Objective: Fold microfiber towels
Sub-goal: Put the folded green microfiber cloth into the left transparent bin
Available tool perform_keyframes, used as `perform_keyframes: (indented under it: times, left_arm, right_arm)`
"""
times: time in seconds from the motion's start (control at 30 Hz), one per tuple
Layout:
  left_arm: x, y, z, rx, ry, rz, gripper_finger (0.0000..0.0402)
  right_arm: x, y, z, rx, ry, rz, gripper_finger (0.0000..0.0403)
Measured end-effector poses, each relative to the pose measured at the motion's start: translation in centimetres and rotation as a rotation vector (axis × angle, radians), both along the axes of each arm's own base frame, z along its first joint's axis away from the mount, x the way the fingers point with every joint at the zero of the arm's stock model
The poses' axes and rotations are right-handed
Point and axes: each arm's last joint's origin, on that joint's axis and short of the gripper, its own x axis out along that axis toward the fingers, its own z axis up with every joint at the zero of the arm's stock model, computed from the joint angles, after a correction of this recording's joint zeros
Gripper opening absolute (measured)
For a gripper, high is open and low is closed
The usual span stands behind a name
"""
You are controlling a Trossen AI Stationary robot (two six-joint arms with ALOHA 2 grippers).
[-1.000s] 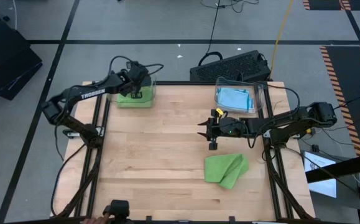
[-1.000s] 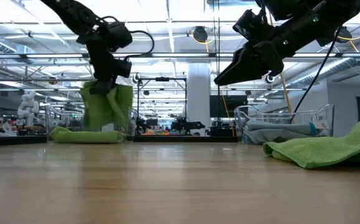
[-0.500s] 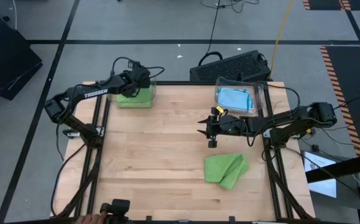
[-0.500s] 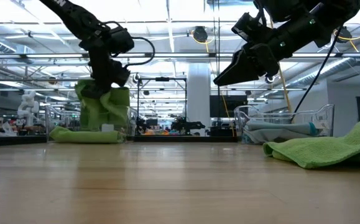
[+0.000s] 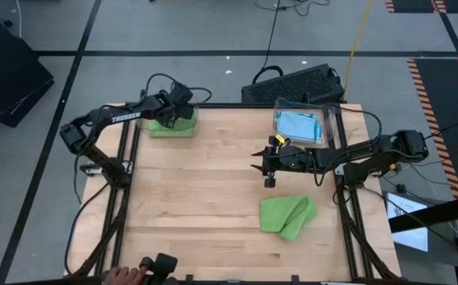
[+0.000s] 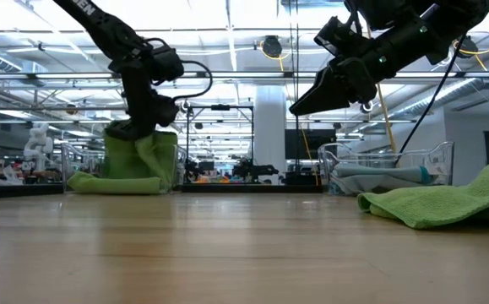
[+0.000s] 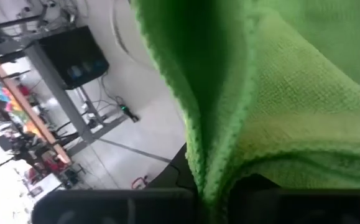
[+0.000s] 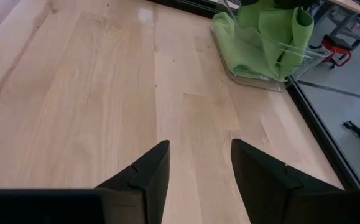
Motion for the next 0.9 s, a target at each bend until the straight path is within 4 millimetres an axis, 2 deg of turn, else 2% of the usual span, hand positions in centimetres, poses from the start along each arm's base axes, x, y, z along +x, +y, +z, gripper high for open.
perform_keyframes:
  times: [0.3,0.4,0.73,0.9]
  left_arm:
    - [-0.2,-1.0,-0.6,-0.107,-0.052,0.076,0.0020]
    - [-0.3,-1.2,-0.8,-0.146,-0.056,0.079,0.0034]
    - [0.0,-1.5,-0.1,-0.003,-0.086,0.205,0.0192]
    - [-0.5,-2.2,0.8,0.026,-0.169,0.318,0.0249]
  right_arm:
    - [0.0,0.0,0.0,-0.001,0.001,0.001,0.0162]
    - [0.0,0.0,0.0,-0.006,0.002,0.004,0.0162]
    - [0.0,0.0,0.0,-0.009,0.004,0.006,0.0162]
    - [0.0,0.0,0.0,-0.021,0.007,0.015,0.0162]
